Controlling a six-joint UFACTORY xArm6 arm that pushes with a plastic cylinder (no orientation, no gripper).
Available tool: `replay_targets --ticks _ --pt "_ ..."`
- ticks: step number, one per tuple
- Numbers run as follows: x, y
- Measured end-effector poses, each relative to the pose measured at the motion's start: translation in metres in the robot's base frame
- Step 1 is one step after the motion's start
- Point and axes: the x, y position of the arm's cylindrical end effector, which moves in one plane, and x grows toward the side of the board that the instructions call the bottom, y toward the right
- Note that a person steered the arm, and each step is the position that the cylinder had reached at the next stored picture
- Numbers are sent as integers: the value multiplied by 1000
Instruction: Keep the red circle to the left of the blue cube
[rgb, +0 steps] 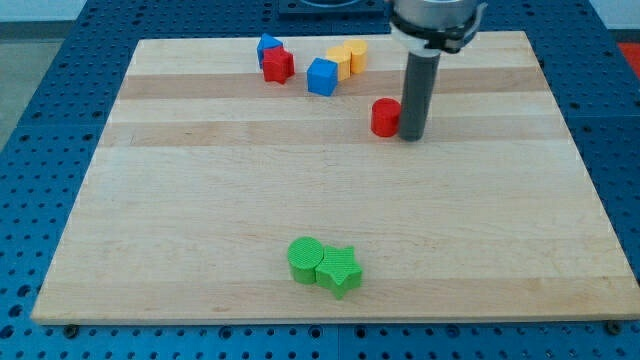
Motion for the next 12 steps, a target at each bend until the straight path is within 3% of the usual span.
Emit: replay_targets --ticks 1,3,5,9,12 --pt "-18 8" --pt "-18 -88" --pt "26 -102" --pt "-30 -159" --pt "-29 -194"
